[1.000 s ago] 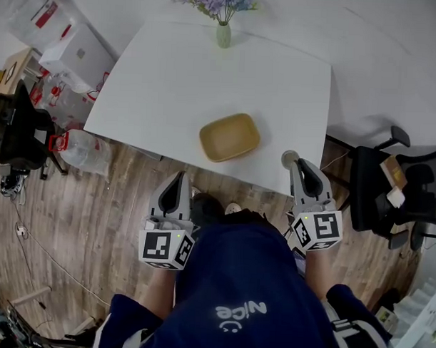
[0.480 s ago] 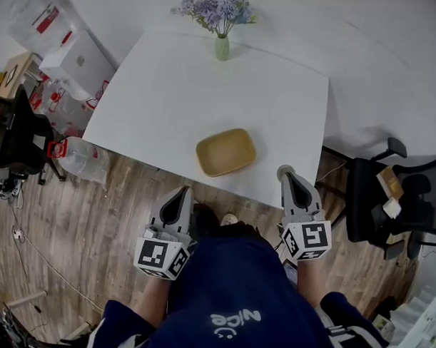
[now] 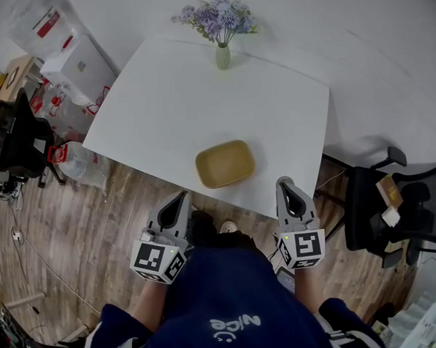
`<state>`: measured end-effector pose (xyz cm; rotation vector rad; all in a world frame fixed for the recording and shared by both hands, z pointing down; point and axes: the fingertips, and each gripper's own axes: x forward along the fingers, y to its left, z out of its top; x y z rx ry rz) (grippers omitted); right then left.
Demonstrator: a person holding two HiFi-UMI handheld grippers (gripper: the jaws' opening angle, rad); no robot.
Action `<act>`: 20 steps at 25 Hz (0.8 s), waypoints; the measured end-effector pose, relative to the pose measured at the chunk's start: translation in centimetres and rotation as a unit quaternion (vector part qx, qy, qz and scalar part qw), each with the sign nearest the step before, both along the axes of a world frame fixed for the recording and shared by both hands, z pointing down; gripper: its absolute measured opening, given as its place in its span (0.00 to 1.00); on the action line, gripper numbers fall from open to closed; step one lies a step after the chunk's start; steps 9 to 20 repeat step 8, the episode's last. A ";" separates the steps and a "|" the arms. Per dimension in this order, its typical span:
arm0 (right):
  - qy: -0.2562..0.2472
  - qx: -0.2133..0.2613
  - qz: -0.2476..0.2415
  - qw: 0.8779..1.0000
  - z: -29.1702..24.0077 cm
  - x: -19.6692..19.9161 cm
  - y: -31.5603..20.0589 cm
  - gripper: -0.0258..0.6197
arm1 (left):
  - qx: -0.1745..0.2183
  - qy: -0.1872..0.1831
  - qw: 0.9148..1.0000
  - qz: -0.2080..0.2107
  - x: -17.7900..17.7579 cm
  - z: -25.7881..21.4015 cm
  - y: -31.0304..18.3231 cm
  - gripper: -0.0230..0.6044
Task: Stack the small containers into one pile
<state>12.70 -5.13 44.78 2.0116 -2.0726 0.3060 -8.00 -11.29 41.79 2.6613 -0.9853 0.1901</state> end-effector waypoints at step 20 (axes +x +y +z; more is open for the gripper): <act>-0.026 -0.015 -0.006 1.000 1.0 -0.5 0.0 0.11 | -0.034 -0.058 0.997 -0.033 -1.3 2.9 -1.2 0.07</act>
